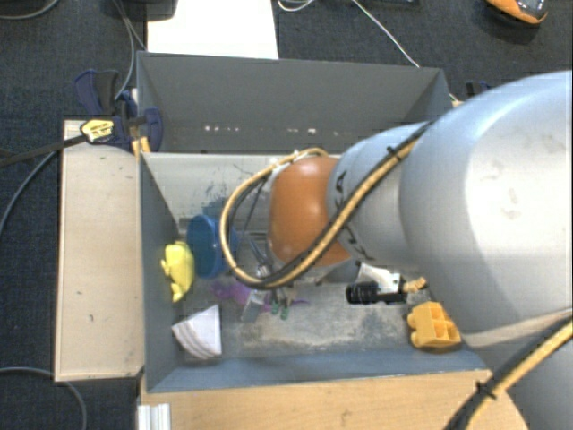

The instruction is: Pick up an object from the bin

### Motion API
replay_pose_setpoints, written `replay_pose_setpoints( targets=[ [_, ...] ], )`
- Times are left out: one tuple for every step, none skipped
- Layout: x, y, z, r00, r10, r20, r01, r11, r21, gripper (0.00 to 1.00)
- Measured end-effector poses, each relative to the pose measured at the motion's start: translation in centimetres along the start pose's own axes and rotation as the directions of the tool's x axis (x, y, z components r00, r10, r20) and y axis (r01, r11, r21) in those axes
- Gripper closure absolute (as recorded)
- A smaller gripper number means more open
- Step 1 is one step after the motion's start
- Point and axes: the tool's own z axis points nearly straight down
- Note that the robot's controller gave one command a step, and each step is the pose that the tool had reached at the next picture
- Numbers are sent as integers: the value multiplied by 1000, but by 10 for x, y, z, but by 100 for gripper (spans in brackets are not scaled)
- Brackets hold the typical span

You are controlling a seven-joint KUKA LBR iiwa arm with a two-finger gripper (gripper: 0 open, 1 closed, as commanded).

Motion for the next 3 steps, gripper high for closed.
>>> replay_pose_setpoints(
  targets=[
    [1,-1,-4,1000,1,-1,-1,1000,1,100],
    [1,-1,-15,1000,1,-2,-1,1000,1,100],
    [0,0,-26,1000,1,0,-1,1000,0,100]
  ],
)
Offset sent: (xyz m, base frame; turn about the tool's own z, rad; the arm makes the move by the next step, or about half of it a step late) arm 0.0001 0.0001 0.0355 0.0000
